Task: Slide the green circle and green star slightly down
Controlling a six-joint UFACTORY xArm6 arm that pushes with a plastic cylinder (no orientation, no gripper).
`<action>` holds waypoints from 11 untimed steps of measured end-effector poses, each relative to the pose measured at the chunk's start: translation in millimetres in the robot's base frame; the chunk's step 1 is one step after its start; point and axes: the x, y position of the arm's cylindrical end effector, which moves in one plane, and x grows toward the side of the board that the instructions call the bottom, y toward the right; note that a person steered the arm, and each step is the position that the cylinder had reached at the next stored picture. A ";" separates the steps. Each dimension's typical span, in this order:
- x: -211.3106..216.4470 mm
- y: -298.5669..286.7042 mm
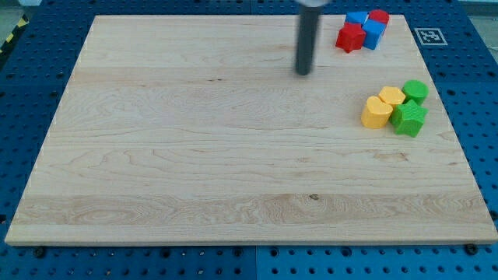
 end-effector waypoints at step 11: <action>64.8 177.5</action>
